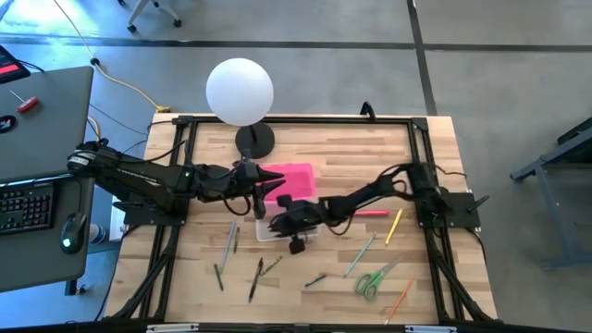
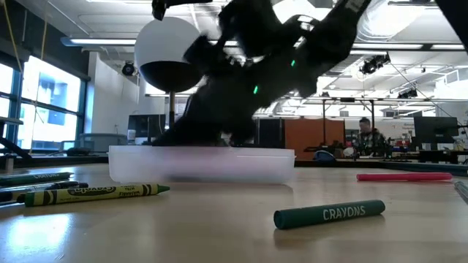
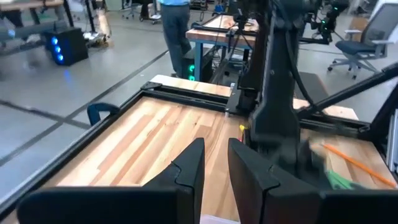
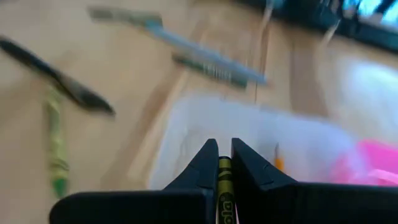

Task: Pick & place school supplies into a supply box
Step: Put the top light green crayon into the pink supply box, then put the left blue pencil into the pink supply box

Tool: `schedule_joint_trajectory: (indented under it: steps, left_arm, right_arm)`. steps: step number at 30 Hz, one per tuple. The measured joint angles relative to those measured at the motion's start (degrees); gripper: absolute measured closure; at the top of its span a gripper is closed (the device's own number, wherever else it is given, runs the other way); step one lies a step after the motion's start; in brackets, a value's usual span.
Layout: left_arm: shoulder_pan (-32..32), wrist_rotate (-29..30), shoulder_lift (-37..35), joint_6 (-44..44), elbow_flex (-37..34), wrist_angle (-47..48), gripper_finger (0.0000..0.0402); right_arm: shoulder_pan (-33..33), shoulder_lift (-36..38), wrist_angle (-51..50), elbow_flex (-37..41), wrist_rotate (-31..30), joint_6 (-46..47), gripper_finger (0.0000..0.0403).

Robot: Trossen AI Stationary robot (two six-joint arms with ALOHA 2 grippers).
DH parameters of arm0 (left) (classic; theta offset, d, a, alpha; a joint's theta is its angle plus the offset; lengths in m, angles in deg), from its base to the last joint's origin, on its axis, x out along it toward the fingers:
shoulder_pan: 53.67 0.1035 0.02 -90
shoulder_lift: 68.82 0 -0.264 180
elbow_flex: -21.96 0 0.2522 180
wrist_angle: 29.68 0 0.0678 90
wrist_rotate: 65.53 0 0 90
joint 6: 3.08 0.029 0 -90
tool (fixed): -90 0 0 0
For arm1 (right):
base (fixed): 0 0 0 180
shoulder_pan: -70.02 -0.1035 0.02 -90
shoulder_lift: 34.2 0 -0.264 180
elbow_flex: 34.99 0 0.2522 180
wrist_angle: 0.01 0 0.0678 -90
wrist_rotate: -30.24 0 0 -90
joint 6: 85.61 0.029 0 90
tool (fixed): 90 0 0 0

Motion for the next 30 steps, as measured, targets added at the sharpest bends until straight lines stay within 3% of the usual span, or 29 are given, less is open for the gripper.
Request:
schedule_joint_trajectory:
  steps: [9,15,21,25,30]
  left_arm:
    - [0.0,-0.3,0.0,-0.5,0.0,0.2,0.03]
    - [0.0,-0.3,0.0,-0.5,0.0,0.5,0.03]
    - [0.0,2.0,-0.6,-5.3,0.0,7.6,0.03]
    - [0.0,5.0,-0.6,-14.6,0.0,17.6,0.03]
    - [0.0,2.8,0.6,-34.1,0.0,35.4,0.03]
  right_arm:
    - [1.1,-2.0,-0.7,-0.5,-1.4,2.5,0.039]
    - [2.2,-2.0,-0.8,-0.1,-3.0,2.6,0.0357]
    - [2.8,-2.0,-0.7,-0.1,-5.1,2.5,0.0328]
    - [2.8,-1.2,-1.2,-0.1,-5.0,0.9,0.0317]
    - [2.8,2.8,-2.7,-0.1,-4.9,-1.1,0.0313]
